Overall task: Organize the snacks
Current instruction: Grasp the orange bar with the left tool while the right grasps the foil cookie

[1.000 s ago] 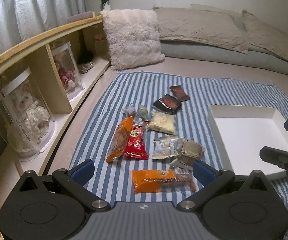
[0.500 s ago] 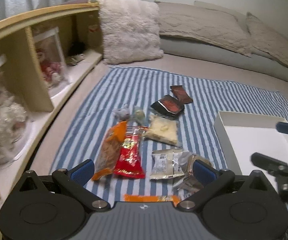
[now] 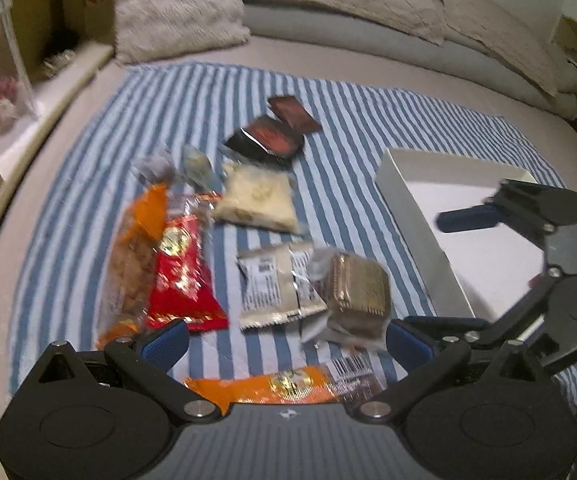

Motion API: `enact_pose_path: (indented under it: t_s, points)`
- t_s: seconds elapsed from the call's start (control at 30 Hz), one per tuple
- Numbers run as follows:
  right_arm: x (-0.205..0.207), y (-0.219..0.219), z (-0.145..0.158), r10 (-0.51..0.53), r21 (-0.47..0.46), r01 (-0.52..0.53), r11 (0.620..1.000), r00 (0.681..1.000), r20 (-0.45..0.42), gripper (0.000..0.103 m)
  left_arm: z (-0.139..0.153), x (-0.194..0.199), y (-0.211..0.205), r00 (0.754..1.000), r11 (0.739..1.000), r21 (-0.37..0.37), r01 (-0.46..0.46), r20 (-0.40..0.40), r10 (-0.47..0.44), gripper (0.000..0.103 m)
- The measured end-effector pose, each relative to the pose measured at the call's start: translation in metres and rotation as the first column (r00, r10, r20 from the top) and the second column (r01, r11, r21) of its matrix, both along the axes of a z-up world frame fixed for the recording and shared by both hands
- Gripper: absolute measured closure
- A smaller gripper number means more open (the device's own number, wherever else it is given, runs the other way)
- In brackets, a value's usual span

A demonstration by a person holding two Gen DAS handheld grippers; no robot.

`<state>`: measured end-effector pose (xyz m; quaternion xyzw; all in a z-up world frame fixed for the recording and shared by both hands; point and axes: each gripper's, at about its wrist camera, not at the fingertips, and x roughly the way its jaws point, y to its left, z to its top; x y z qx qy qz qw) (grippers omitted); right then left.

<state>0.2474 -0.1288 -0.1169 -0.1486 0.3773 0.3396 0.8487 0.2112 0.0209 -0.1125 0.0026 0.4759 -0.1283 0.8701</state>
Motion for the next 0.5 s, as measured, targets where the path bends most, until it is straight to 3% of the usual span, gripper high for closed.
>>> enact_pose_path:
  t_s: [0.27, 0.5]
  points:
    - [0.005, 0.022, -0.014, 0.085, -0.073, -0.088, 0.993, 0.995, -0.044, 0.01, -0.022, 0.011, 0.008, 0.997, 0.993, -0.104, 0.056, -0.056, -0.062, 0.0]
    - [0.013, 0.037, -0.026, 0.126, -0.122, -0.134, 0.983, 0.99, -0.071, 0.013, -0.035, 0.007, 0.013, 0.986, 0.989, -0.133, 0.069, -0.143, -0.088, 0.001]
